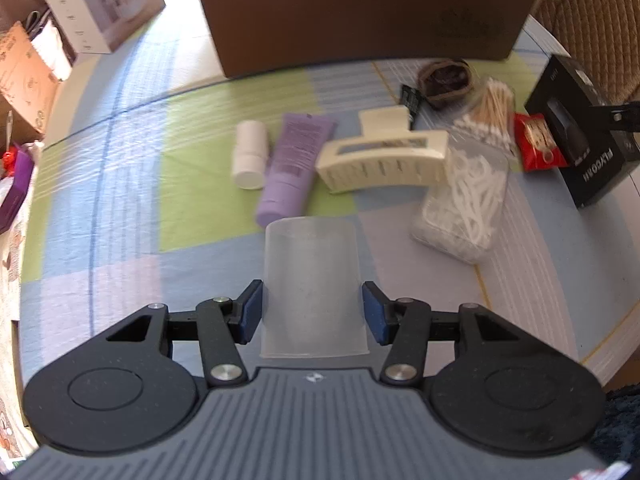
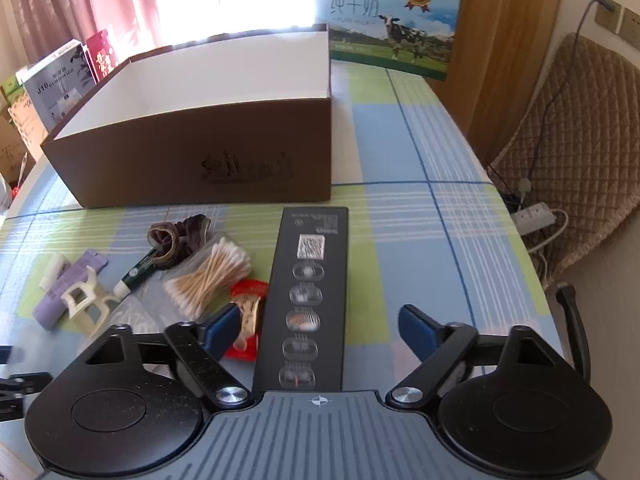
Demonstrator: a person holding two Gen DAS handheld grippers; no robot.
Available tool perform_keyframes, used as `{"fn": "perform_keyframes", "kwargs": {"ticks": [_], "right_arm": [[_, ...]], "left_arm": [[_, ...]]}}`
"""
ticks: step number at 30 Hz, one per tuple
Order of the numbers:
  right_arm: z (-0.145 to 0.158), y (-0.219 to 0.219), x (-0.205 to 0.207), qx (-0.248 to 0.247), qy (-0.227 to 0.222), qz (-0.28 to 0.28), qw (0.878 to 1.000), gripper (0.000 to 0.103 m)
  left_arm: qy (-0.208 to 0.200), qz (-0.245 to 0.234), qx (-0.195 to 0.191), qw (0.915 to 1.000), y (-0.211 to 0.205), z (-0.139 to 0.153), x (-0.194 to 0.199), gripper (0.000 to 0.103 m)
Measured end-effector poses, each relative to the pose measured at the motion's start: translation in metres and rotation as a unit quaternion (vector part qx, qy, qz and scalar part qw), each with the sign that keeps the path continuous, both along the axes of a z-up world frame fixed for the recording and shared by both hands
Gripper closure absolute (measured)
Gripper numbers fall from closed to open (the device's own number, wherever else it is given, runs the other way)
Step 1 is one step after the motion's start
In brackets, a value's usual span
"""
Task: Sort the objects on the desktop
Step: 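Close the left gripper on the clear plastic cup while the right gripper grasps the black box, then carry the cup and black box into the brown box, open both grippers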
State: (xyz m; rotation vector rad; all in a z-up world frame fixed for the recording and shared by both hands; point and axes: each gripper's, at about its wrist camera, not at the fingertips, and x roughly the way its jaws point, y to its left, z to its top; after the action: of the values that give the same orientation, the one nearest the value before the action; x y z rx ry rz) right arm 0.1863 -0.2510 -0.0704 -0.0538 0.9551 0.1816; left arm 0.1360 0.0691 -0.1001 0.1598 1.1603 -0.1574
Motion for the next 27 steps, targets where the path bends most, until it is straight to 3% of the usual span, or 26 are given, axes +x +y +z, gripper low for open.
{"fn": "perform_keyframes", "kwargs": {"ticks": [7, 9, 16, 27], "right_arm": [[-0.016, 0.007, 0.021, -0.026, 0.024, 0.004, 0.999, 0.045], [-0.018, 0.008, 0.022, -0.021, 0.03, 0.01, 0.999, 0.061], [0.001, 0.005, 0.018, -0.024, 0.005, -0.001, 1.0, 0.062], [0.093, 0.007, 0.049, 0.05, -0.088, -0.014, 0.995, 0.062]], "left_arm": [[-0.031, 0.016, -0.002, 0.9994, 0.009, 0.023, 0.003, 0.055], [-0.04, 0.015, -0.004, 0.9991, 0.01, 0.029, 0.006, 0.055], [-0.074, 0.0, -0.019, 0.9971, 0.003, 0.052, 0.028, 0.055], [-0.149, -0.04, -0.053, 0.9867, -0.011, 0.102, 0.096, 0.055]]}}
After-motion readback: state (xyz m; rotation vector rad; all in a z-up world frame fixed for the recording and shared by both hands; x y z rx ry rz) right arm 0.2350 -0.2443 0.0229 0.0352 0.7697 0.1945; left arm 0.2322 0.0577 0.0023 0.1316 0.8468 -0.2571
